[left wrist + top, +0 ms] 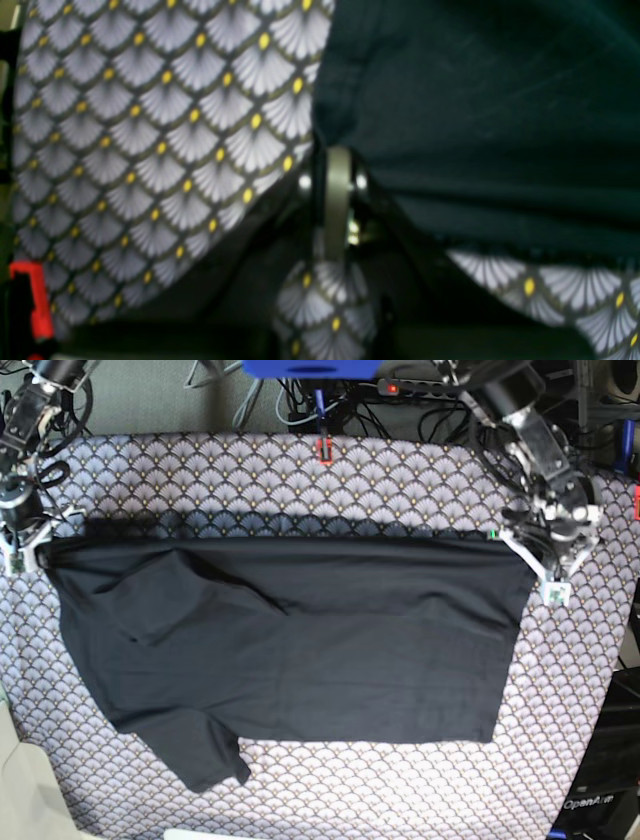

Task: Fold the T-shirt properly
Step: 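Drag the folded edge back toward the collar side with both grippers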

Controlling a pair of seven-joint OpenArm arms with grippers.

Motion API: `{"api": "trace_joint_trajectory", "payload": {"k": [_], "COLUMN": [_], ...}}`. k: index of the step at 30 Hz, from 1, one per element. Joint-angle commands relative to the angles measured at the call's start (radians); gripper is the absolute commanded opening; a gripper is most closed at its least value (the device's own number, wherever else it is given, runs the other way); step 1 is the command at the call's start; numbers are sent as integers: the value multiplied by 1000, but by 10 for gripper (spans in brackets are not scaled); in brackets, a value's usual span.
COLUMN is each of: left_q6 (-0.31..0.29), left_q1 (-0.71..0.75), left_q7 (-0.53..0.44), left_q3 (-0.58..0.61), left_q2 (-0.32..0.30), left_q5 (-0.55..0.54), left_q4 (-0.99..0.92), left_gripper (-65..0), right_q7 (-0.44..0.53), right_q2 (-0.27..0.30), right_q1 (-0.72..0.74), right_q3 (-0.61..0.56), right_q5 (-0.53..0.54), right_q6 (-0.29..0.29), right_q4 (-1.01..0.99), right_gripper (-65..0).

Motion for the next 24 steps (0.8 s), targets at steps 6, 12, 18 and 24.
{"api": "trace_joint_trajectory", "payload": {"k": [6, 12, 18, 24], "left_q6": [-88, -119, -119, -119], "left_q1": [75, 92, 88, 88], "left_q7": [-12, -18, -21, -20], "left_q3": [-12, -146, -222, -225], "left_q2": [23, 50, 46, 53], "left_q5": [21, 28, 28, 28], "left_q4": [133, 156, 125, 125], "left_gripper": [-635, -635, -635, -633], "right_q7": [8, 128, 233, 240], "right_q2": [-22, -84, -141, -142], "right_q1": [-53, -130, -193, -201], "right_q3": [74, 125, 127, 127], "right_q5": [-9, -9, -9, -11], "right_q6": [-20, -20, -20, -20], "right_q4": [31, 31, 28, 27], "right_gripper": [-650, -650, -648, -647]}}
